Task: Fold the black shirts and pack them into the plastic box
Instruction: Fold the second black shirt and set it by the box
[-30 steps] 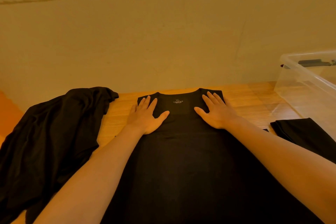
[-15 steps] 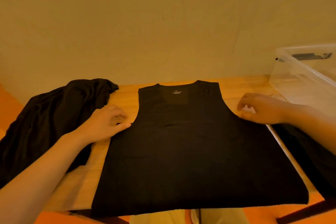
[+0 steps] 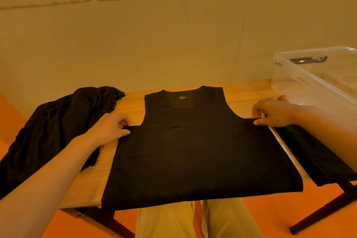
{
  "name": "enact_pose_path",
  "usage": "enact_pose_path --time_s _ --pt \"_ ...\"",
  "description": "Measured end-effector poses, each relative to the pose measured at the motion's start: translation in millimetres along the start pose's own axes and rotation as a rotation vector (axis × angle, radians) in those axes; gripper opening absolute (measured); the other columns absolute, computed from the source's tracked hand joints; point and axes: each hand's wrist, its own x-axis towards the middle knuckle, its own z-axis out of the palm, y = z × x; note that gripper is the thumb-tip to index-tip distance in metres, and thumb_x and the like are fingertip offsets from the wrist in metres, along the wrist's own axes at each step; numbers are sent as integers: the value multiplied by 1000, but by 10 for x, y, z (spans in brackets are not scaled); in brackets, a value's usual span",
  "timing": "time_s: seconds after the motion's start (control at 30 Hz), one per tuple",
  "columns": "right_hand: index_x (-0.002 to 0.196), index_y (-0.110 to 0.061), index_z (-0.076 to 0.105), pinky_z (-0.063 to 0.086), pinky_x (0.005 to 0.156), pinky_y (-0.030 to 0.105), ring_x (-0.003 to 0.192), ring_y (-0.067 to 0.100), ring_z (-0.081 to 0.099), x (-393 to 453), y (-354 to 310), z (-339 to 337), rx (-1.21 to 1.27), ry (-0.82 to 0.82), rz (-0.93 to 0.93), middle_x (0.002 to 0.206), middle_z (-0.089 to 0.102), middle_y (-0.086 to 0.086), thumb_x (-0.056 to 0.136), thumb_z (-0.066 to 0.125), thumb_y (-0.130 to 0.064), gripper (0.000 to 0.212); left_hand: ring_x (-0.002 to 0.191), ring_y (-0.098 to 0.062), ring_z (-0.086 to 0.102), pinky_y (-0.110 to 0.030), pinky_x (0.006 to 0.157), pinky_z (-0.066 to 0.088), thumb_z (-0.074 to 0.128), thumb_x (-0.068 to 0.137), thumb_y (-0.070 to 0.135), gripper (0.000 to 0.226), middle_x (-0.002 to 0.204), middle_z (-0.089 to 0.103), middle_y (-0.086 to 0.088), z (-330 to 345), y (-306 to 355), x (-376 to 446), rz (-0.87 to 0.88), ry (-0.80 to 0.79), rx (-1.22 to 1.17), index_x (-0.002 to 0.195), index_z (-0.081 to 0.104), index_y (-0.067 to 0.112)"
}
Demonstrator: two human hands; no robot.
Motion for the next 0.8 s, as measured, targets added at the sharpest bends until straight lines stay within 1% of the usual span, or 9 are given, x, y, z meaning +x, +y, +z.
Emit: enact_pose_path --time_s 0.1,0.2,0.27,0.37,0.47,0.53,0.57,0.67,0.8 --pt "84 -34 47 24 85 30 95 9 42 -39 -15 -19 -1 -10 6 89 45 -15 91 58 -41 15 90 -7 56 -24 82 45 72 84 15 29 103 60 3 19 14 3 -30 15 -14 109 62 26" --pt "79 -30 44 26 80 29 88 10 45 -40 -39 -16 72 -3 -4 80 45 -15 91 60 -35 21 96 -11 57 -27 89 48 71 85 16 28 108 63 0 33 46 2 -59 28 19 112 66 20" --pt "88 -25 47 26 83 29 84 7 44 -30 -49 -9 104 3 15 79 43 -15 91 60 -33 16 96 -11 56 -27 88 49 71 86 17 26 108 63 0 42 56 6 -76 47 30 111 67 18" --pt "102 -27 45 26 90 31 91 9 43 -7 -49 5 121 3 68 77 40 -17 91 61 -36 21 91 -10 53 -24 80 46 70 86 21 24 99 58 4 45 67 -7 -105 73 32 109 67 18" --pt "89 -32 50 27 97 35 94 10 46 -21 -32 -26 81 23 76 76 43 -18 89 60 -43 15 92 -11 54 -24 79 45 71 86 24 22 101 61 2 22 65 -19 -112 95 21 106 67 17" --pt "86 -34 56 30 99 38 94 11 49 -52 3 -57 117 40 77 79 49 -17 88 61 -46 13 94 -11 55 -24 80 44 71 86 24 22 104 63 0 -11 55 -42 -107 107 -6 106 67 17" --pt "87 -34 57 32 96 37 91 10 49 -88 11 -82 170 54 77 80 51 -16 88 61 -45 12 95 -11 55 -24 81 43 71 86 24 21 104 63 0 -33 43 -62 -106 114 -36 106 68 17" --pt "94 -26 65 38 74 23 84 5 53 -205 61 -143 456 89 57 88 60 -8 88 64 -37 12 97 -9 56 -26 83 43 71 85 25 18 97 64 6 -116 13 -137 -118 151 -186 103 67 22" --pt "99 -20 68 38 69 17 88 8 59 -271 60 -258 634 132 37 94 68 1 89 63 -29 14 93 -6 58 -26 84 43 70 86 26 15 95 65 7 -284 2 -141 -118 222 -279 101 69 24"
